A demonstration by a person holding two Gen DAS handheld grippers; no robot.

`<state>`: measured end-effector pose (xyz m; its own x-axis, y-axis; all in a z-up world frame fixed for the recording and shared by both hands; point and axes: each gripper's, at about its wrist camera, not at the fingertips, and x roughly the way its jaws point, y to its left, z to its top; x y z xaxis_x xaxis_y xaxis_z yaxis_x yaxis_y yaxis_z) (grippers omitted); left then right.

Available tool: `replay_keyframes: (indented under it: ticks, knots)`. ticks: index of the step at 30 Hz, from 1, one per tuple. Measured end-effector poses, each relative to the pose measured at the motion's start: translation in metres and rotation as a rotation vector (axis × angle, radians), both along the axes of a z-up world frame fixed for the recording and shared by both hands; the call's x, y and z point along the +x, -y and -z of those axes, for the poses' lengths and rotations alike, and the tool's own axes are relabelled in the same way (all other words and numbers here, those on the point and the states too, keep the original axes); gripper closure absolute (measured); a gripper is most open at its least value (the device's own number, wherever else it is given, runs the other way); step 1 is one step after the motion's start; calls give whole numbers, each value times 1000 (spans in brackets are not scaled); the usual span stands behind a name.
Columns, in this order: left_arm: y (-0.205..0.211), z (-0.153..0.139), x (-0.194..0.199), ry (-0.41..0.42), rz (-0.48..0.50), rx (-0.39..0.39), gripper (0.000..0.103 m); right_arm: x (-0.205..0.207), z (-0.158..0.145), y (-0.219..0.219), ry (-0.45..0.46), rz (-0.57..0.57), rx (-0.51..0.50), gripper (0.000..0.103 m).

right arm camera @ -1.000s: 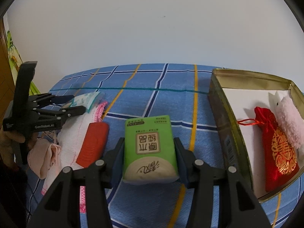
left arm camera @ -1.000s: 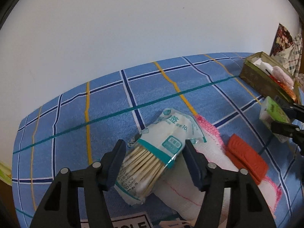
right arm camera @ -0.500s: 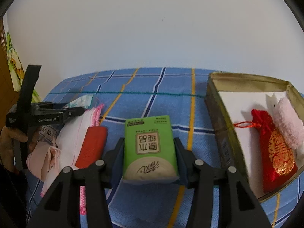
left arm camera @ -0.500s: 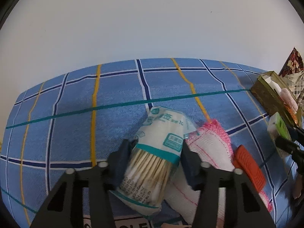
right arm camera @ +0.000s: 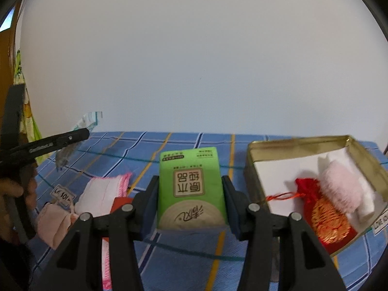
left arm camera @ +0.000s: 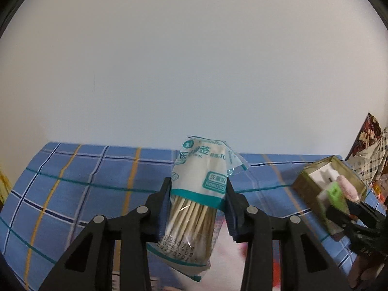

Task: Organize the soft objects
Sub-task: 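Carry the tissue pack and swab bag over the gold tin with both tools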

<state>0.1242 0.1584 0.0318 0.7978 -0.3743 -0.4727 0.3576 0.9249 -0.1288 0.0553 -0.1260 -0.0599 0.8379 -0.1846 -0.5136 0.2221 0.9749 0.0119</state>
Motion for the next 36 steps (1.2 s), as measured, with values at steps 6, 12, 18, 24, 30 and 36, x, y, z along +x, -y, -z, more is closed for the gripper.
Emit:
replay_keyframes:
  ticks: [6,12,18,24,30,36]
  knots:
    - [51,-6,-33,52,-12,20,61,-8,-7,1,41,48,-52,53]
    - [89,-3,-49,64,-27,13,61,-12,-11,1,49,59,-60,53]
    - [105,5,-57,56,-34,40,61,-24,-14,11,61,70,-71,53]
    - [121,13,-60,46,-46,51,61,-38,-18,29,69,90,-45,53]
    - [133,18,-63,32,-52,53,61,-52,-22,44,78,107,-56,53]
    - [140,18,-66,37,-66,41,61,-63,-27,58,93,123,-61,53]
